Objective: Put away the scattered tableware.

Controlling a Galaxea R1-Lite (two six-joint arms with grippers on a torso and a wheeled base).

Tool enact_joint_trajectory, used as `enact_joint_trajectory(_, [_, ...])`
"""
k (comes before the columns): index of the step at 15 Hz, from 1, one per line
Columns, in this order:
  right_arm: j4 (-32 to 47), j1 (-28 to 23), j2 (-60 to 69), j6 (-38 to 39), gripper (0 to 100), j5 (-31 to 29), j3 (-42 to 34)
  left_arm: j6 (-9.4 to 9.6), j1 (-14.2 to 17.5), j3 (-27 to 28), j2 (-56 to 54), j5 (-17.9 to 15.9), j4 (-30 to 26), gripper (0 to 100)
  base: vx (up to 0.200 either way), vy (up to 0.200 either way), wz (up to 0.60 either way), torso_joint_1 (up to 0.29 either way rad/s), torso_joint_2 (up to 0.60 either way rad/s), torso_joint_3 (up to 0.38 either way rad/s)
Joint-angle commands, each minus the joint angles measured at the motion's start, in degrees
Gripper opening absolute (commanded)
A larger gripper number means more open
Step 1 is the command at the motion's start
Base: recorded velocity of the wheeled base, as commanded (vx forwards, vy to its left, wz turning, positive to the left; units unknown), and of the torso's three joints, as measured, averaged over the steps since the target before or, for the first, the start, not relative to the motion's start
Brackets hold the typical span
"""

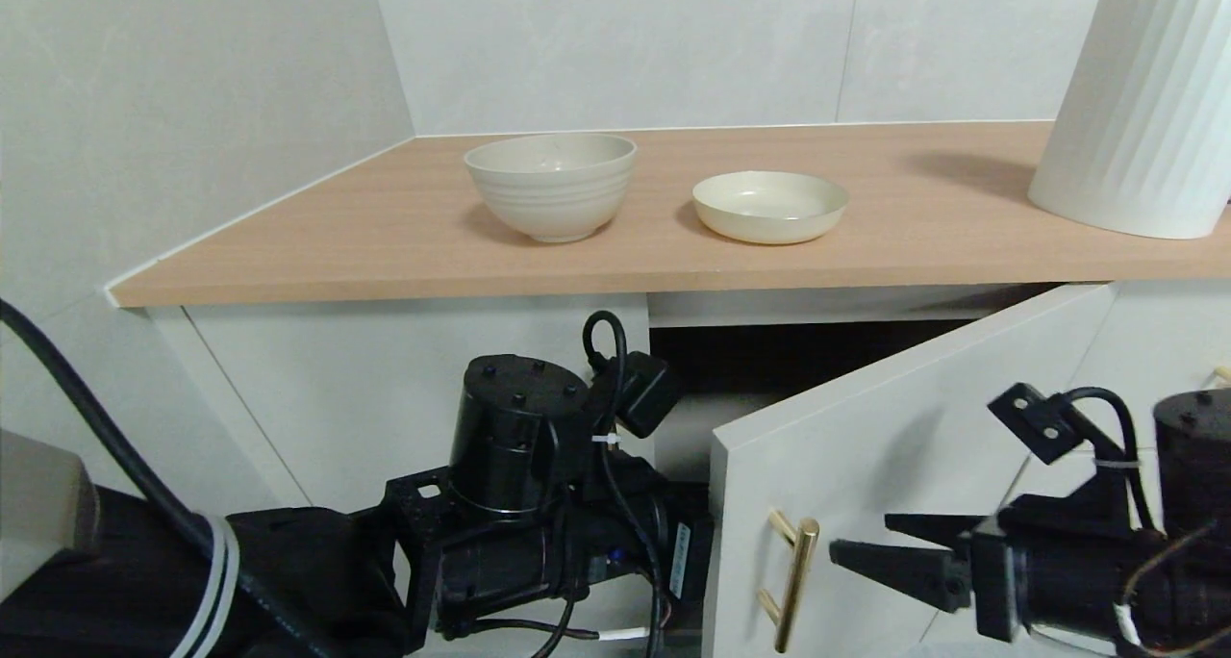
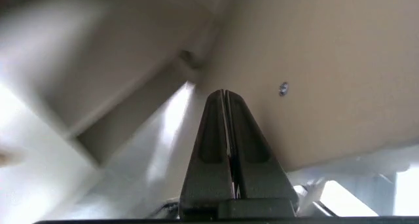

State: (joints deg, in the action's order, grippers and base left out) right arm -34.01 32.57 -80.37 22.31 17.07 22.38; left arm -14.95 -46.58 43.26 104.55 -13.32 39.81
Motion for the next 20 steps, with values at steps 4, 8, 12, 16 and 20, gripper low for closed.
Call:
enact_joint_trajectory(4, [14.3,5.7,16.5,-1.2,100,0.9,-4.7,-1.58,0.3,-0.3,-0.1,0.7,0.7,0,-0.100,0.000,0.00,0.001,0.00,0.004])
enact_joint_trajectory(8, [14.4,5.7,17.0,-1.3,100,2.2,-4.7,-1.93,0.3,0.0,0.8,0.7,2.3,0,-0.150,0.000,0.00,0.002,0.00,-0.001])
enact_joint_trajectory(12, [14.4,5.8,16.9,-1.3,100,3.1,-4.7,-1.93,0.3,0.8,3.7,0.8,5.0,0,0.000,0.000,0.00,0.000,0.00,0.000])
enact_joint_trajectory(16, [14.4,5.8,17.4,-1.5,100,4.7,-4.7,-1.75,0.3,1.3,4.0,0.8,6.3,0,0.000,0.000,0.00,0.000,0.00,0.000])
enact_joint_trajectory(20, [14.4,5.8,18.1,-1.6,100,5.0,-4.8,-1.84,0.3,2.5,5.8,0.8,6.2,0,-0.150,0.000,0.00,0.008,0.00,0.002])
